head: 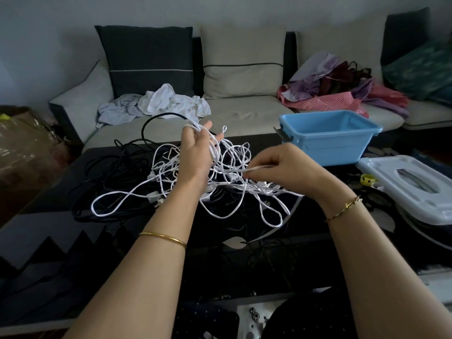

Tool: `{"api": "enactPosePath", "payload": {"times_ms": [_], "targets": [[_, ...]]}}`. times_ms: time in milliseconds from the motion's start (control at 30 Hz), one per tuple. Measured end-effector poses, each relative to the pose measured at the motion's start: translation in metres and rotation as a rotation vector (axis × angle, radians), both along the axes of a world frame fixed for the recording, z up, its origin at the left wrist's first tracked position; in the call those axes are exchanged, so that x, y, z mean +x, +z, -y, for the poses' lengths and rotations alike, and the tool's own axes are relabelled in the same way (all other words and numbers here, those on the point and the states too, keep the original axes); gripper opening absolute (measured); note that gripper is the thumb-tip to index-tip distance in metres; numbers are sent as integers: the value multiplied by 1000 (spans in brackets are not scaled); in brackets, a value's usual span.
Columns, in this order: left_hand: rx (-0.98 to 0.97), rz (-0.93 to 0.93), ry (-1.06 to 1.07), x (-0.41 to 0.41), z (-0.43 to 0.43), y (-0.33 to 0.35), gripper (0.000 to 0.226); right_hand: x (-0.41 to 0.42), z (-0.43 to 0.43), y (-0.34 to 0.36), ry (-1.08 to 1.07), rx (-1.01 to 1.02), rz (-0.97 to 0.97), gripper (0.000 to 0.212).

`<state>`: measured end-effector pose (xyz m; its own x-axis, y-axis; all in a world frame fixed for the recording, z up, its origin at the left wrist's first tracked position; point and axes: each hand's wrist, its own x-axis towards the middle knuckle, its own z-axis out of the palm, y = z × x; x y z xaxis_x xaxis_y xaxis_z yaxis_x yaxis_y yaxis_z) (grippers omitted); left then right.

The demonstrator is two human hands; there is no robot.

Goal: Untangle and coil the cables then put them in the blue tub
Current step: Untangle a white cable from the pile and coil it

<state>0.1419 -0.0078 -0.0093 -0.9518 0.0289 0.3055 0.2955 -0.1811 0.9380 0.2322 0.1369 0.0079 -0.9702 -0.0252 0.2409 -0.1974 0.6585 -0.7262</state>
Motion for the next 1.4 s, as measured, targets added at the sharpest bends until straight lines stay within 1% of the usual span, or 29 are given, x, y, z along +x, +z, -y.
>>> {"api": "enactPosePath", "payload": {"times_ms": [67,100,167,267,333,367,467,500,567,600,633,667,700,733,767,833,900,933,967,1000,1067,1100,1167,1233,1300,1367,1400], "targets": [[-21,25,-64,3,-2,-4,12,3,5,3,72,0,72,3],[-47,19,-101,6,-3,-4,11,3,6,4,92,-23,66,2],[-172,-35,-172,13,-4,-2,15,4,8,7,94,-105,-18,2],[-387,-83,-286,26,-5,1,13,0,2,6,-76,-173,-217,8],[-459,-78,-398,31,-6,2,18,-1,-3,5,-188,-219,-310,14],[-483,-73,-437,31,-7,1,22,-2,-5,4,-213,-252,-327,15],[-496,-47,-496,32,-11,0,18,-2,-7,3,-233,-336,-312,16],[-491,-27,-519,32,-13,1,21,-4,-8,2,-251,-372,-311,16],[-489,34,-564,33,-15,2,42,-9,-12,-1,-298,-469,-317,16],[-488,56,-600,34,-15,2,45,-11,-13,-3,-315,-523,-311,14],[-483,68,-650,34,-14,3,41,-13,-15,-5,-326,-569,-299,12],[-470,80,-698,35,-12,4,32,-15,-17,-7,-339,-596,-284,11],[-437,105,-743,35,-11,6,25,-17,-18,-10,-359,-594,-267,9],[-387,135,-780,34,-10,8,23,-20,-19,-14,-393,-544,-254,6],[-323,167,-804,32,-9,10,26,-24,-21,-18,-446,-437,-234,5],[-173,227,-853,28,-6,13,31,-30,-28,-31,-586,-156,-164,8],[9,257,-939,25,-2,17,33,-34,-34,-45,-702,29,-71,7],[107,265,-976,22,0,19,34,-35,-36,-52,-723,77,-25,12],[200,271,-995,20,2,20,33,-34,-37,-58,-721,79,21,22],[288,280,-989,18,3,21,32,-35,-39,-63,-704,53,63,35],[421,302,-896,16,4,20,30,-32,-40,-66,-646,16,124,61],[472,308,-829,15,4,20,29,-32,-41,-67,-612,23,154,70],[579,302,-709,14,3,19,25,-33,-42,-68,-542,11,198,81],[698,271,-606,12,4,21,20,-34,-40,-69,-453,-75,245,86],[802,241,-502,9,8,25,21,-33,-39,-70,-359,-258,285,87],[862,207,-420,6,12,30,19,-34,-44,-70,-321,-549,263,75],[875,188,-392,6,14,33,18,-33,-47,-69,-349,-617,232,67]]}}
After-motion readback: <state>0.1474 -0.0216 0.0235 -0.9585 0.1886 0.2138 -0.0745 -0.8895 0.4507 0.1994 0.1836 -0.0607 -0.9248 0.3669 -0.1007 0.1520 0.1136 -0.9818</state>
